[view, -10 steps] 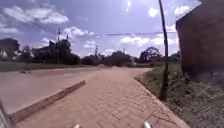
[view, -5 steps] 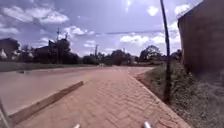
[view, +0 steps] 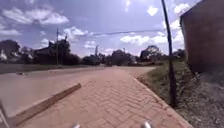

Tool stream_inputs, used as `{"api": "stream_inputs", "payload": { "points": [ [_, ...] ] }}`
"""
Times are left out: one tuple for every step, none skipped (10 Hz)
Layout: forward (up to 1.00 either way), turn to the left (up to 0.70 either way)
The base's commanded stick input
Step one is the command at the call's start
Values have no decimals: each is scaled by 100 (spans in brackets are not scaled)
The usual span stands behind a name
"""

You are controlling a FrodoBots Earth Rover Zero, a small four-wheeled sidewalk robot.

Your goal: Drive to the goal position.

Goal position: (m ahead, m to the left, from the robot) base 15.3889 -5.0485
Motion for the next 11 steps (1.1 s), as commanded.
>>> {"api": "stream_inputs", "payload": {
  "points": [
    [50,0],
    [50,0],
    [50,0],
    [50,0],
    [50,0],
    [50,0],
    [50,0],
    [50,0],
    [50,0],
    [50,0],
    [50,0]
  ]
}}
